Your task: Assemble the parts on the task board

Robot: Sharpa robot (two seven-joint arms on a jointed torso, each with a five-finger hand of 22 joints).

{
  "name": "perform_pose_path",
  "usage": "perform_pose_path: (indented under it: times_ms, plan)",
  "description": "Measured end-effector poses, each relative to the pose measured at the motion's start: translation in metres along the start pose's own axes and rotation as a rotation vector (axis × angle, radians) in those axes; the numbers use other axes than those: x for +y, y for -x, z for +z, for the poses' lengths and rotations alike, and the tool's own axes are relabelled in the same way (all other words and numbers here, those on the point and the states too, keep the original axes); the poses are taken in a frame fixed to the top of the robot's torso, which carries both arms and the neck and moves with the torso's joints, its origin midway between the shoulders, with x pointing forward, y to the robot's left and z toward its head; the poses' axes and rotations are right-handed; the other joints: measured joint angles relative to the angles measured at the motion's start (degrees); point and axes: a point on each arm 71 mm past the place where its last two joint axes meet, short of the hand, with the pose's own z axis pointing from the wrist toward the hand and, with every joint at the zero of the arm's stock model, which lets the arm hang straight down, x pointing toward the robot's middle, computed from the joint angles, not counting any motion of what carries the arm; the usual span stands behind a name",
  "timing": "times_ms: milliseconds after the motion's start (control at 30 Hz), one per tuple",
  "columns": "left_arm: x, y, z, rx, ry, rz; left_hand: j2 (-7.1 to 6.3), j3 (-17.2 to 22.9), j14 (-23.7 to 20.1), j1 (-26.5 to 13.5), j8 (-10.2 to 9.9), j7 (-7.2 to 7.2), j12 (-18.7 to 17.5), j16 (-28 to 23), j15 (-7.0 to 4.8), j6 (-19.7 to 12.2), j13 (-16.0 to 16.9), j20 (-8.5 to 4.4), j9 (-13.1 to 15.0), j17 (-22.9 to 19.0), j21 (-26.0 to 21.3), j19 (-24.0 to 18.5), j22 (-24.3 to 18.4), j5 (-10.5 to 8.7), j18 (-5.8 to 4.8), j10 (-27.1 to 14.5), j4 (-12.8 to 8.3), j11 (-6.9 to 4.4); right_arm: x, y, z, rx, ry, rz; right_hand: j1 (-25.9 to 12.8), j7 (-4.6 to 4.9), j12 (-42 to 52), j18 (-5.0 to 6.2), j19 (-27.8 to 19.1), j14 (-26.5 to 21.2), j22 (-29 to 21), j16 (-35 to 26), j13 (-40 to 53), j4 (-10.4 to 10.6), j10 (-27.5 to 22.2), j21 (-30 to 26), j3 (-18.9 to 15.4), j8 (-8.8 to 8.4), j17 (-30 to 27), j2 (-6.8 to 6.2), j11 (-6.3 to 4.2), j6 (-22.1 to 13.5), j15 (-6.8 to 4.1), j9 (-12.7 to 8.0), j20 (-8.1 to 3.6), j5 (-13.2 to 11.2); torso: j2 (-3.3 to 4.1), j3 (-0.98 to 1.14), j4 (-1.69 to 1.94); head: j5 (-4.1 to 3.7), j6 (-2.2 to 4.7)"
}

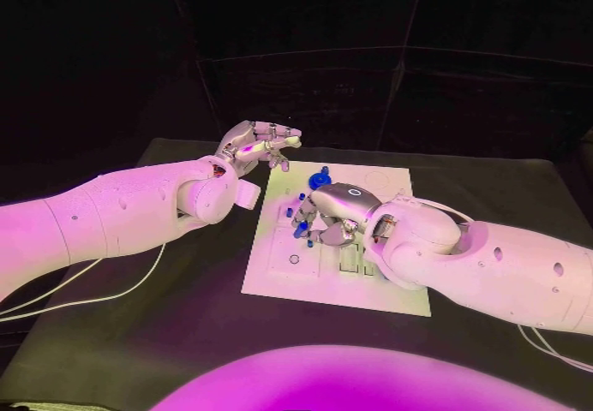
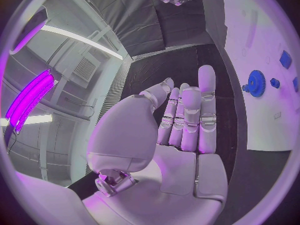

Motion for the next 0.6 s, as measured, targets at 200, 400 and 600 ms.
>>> perform_pose_path:
  times_ms: [200, 400, 600]
  plan:
    - [0.0, -0.001, 0.0, 0.001, 0.0, -0.001, 0.0, 0.0, 0.0, 0.0, 0.0, 0.0, 0.0, 0.0, 0.0, 0.0, 0.0, 0.0, 0.0, 0.0, 0.0, 0.0, 0.0, 0.0, 0.0, 0.0, 0.0, 0.0, 0.002, -0.019, 0.012, 0.039, 0.006, 0.018, 0.0, 0.28, -0.2, 0.0, 0.0, 0.0, 0.1, 0.2, 0.0, -0.1, 0.0, 0.0, 0.3, -0.29, 0.1, -0.01, 0.0, -0.1, 0.0, -0.1, 0.0, 0.2, 0.01, 0.07, -0.01, 0.86, 0.0]
    - [0.0, -0.002, 0.001, 0.004, -0.001, -0.002, 0.0, 0.0, 0.0, 0.0, 0.0, 0.0, 0.0, 0.0, 0.0, 0.0, 0.0, 0.0, 0.0, 0.0, 0.0, 0.0, 0.0, 0.0, 0.0, 0.0, 0.0, 0.0, 0.005, -0.03, 0.017, 0.076, 0.013, 0.02, 0.0, 0.29, -0.2, 0.0, 0.0, 0.0, 0.1, 0.2, 0.0, -0.1, 0.0, 0.2, 0.6, -0.49, 0.2, -0.01, 0.0, -0.1, 0.0, -0.1, 0.0, 0.2, 0.04, 0.13, -0.07, 1.19, 0.0]
    - [0.0, -0.003, 0.002, 0.005, -0.001, -0.002, 0.25, 0.0, 0.0, 0.3, 0.0, 0.0, 0.0, 0.0, 0.0, 0.0, 0.0, 0.0, 0.0, -0.1, 0.0, 0.0, 0.0, 0.0, 0.0, 0.0, 0.0, 0.0, 0.005, -0.034, 0.019, 0.103, 0.016, 0.001, -0.3, 0.3, -0.2, 0.0, 0.0, 0.0, 0.1, 0.2, 0.0, -0.1, 0.0, 0.2, 0.6, -0.65, 0.2, -0.26, 0.0, -0.1, 0.0, -0.1, 0.0, 0.2, 0.04, 0.14, -0.12, 1.29, 0.0]
